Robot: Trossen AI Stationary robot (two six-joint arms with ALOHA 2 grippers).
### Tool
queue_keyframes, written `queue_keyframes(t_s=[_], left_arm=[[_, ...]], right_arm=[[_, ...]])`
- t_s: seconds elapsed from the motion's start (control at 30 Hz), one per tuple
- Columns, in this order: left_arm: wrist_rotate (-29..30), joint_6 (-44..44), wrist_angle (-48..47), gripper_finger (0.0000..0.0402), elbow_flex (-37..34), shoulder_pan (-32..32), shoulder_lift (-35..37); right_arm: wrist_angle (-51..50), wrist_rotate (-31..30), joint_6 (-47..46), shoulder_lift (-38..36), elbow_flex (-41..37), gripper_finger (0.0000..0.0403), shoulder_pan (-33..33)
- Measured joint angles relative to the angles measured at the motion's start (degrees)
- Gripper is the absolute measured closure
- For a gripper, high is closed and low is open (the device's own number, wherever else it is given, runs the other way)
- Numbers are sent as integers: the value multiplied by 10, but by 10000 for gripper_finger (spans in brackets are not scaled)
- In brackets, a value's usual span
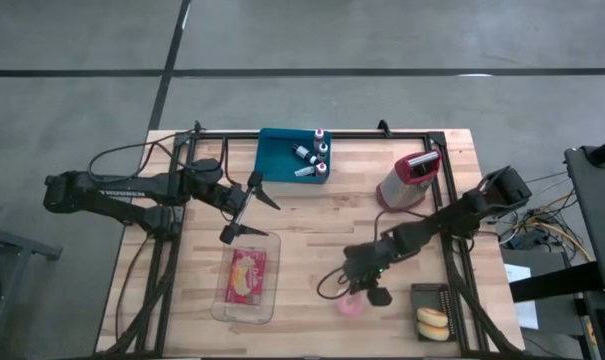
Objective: Pick & Place Food Item
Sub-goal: Put the pink donut into the black bin
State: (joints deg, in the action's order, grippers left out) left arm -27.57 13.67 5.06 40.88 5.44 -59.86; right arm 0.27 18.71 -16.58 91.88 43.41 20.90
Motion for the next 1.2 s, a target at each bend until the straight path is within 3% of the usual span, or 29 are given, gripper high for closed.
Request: queue_keyframes(t_s=[0.33,0.67,0.9,1.07,1.2], left_arm=[[0,0,0,62,0,0,0],[0,0,0,62,0,0,0],[0,0,0,62,0,0,0],[0,0,0,62,0,0,0],[0,0,0,62,0,0,0]], right_arm=[[-270,-154,2,12,133,383,51],[-370,-329,-45,12,216,383,115],[-413,-367,-125,12,227,383,143],[-484,-418,-165,12,236,383,163],[-538,-423,-208,12,252,383,179]])
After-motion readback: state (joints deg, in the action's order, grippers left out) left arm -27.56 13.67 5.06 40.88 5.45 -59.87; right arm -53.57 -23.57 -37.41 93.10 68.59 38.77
